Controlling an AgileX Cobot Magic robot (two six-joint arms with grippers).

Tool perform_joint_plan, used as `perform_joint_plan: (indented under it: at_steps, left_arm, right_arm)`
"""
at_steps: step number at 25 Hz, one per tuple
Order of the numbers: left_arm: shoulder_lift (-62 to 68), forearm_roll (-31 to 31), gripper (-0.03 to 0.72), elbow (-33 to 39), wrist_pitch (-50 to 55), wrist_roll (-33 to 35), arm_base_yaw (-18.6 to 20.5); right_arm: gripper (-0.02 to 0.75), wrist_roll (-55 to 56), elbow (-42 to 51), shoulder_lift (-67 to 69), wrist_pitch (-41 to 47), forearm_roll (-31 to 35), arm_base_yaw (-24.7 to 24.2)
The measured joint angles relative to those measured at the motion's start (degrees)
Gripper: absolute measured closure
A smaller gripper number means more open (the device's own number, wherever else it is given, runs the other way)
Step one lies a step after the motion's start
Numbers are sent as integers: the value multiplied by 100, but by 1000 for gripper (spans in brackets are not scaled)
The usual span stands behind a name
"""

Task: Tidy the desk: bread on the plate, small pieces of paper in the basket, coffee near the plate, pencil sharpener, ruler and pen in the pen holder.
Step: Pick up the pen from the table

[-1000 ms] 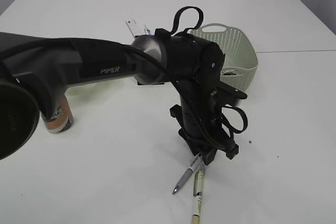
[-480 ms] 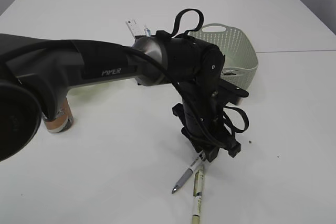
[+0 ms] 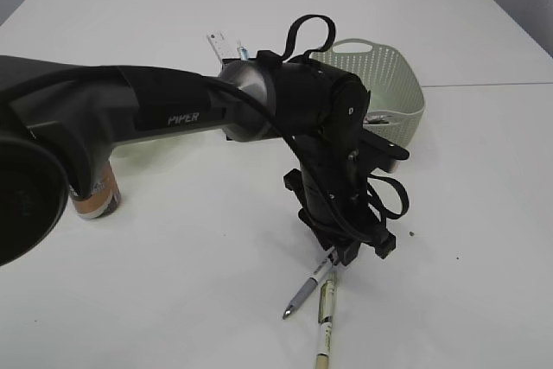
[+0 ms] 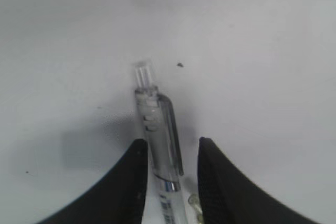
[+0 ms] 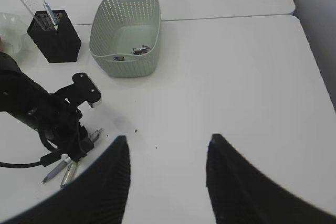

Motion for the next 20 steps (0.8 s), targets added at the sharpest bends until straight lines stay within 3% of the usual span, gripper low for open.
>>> perform_joint_plan:
  at_steps: [14,20]
  left_arm:
    - [90,104,456,-5,103,0,0]
    - [90,138,610,-13,137,0,0]
  right_arm:
    - [385,0,0,0,0,0,0]
    - [386,0,0,0,21,0,0]
